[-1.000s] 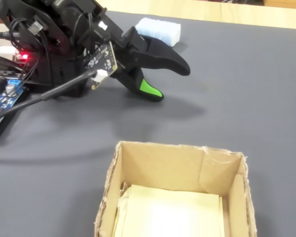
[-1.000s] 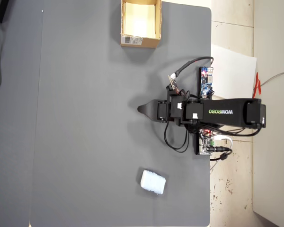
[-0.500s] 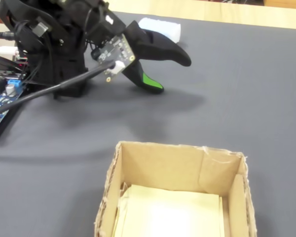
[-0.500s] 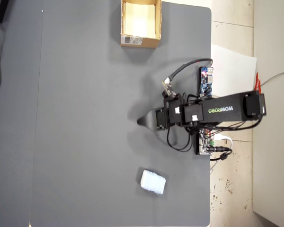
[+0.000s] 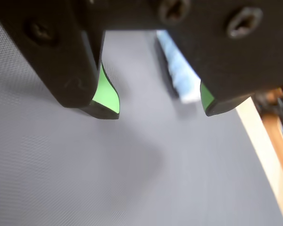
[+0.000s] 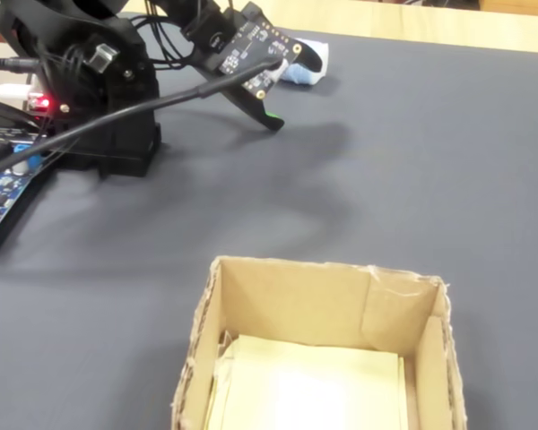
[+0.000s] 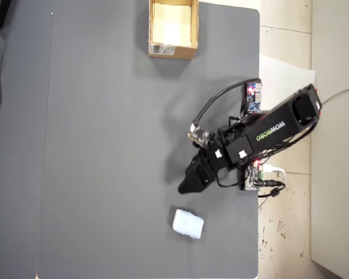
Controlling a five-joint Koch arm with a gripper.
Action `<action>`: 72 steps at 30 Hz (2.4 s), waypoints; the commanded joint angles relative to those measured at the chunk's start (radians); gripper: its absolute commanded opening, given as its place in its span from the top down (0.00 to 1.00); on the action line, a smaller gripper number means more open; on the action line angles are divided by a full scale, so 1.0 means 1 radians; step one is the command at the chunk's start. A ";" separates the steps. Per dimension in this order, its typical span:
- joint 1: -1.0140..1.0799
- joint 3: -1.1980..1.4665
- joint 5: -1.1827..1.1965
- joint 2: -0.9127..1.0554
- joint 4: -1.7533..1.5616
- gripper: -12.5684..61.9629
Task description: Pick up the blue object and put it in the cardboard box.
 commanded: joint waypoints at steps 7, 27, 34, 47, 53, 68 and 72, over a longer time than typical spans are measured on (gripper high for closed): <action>-0.141 -0.291 0.156 0.005 0.112 0.38; -0.276 -0.676 -0.011 -0.456 0.460 0.38; -0.331 -0.706 -0.057 -0.535 0.471 0.38; -0.347 -0.781 0.034 -0.742 0.370 0.60; -0.325 -0.796 0.037 -0.756 0.341 0.71; -0.114 -0.706 -0.020 -0.451 0.186 0.74; 0.020 -0.617 -0.104 -0.288 0.046 0.74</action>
